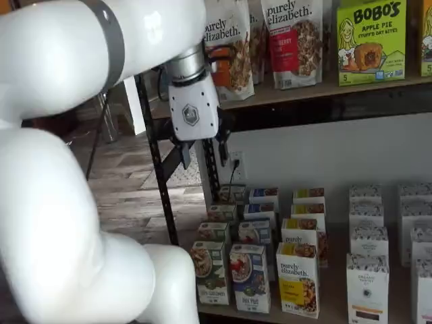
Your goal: Pick up the blue and white box that is on the bottom shelf, the second box from the left
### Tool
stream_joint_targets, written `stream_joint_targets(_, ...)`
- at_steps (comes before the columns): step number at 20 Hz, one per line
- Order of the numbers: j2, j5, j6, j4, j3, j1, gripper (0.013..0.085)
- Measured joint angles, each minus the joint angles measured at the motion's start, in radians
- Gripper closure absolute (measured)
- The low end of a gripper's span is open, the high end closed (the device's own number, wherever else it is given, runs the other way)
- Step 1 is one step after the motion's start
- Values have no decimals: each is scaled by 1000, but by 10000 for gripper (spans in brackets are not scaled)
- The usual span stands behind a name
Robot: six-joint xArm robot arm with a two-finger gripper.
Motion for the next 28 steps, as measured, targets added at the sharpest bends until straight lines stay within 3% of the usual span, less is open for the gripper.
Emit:
stream_joint_targets(6, 63, -140, -2, 15, 75, 6, 130)
stream_joint_targets(20, 343, -482, -11, 72, 174, 44, 130)
stream_joint_targets(28, 470, -636, 22, 45, 194, 71, 130)
